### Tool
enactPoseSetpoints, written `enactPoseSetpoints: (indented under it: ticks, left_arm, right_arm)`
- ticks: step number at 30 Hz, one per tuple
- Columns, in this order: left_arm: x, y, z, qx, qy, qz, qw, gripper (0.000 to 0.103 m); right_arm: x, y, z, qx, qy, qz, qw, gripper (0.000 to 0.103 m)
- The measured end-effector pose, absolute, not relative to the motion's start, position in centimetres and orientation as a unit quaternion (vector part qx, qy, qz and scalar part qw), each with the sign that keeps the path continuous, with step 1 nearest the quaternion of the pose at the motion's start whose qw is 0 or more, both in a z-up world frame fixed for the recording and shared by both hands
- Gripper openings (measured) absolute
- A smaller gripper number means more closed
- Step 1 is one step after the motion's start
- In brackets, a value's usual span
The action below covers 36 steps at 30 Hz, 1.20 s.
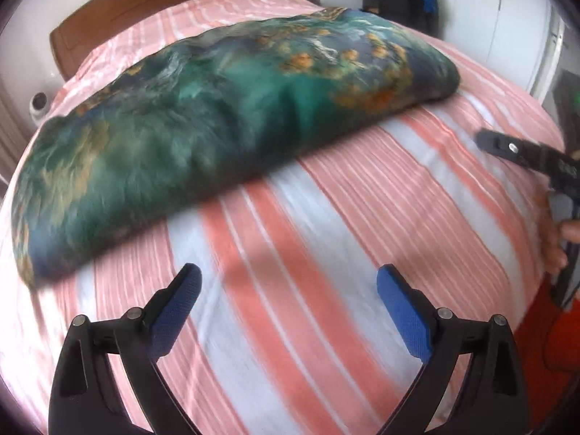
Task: Fold large clothes
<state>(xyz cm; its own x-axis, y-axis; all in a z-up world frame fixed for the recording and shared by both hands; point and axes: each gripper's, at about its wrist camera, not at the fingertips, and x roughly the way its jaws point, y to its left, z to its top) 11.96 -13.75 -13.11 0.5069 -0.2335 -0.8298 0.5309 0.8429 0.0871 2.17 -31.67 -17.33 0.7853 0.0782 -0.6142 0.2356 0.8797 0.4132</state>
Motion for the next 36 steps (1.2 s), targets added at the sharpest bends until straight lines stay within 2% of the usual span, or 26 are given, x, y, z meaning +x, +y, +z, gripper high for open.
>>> enactPoseSetpoints:
  ticks: [9,16,19,36]
  left_arm:
    - [12.4,-10.4,-10.3,0.110,0.387,-0.137,0.905,0.099]
    - [13.8,-7.3,-14.2,0.108,0.422,-0.092,0.895,0.099]
    - [13.0,-6.4,-14.9,0.090,0.398,-0.100,0.908,0.103]
    - [11.2,-6.2,-15.9,0.089,0.364,-0.098,0.922,0.103]
  right_arm:
    - [1.2,-30.5,-16.8,0.204,0.325,-0.048,0.922,0.088]
    - [1.2,-30.1,-16.7,0.190,0.327,-0.046,0.925,0.088]
    - [1.2,-29.9,-16.9,0.187,0.330,-0.045,0.924,0.088]
    - [1.4,-30.2,-17.4,0.187,0.336,-0.044,0.922,0.089]
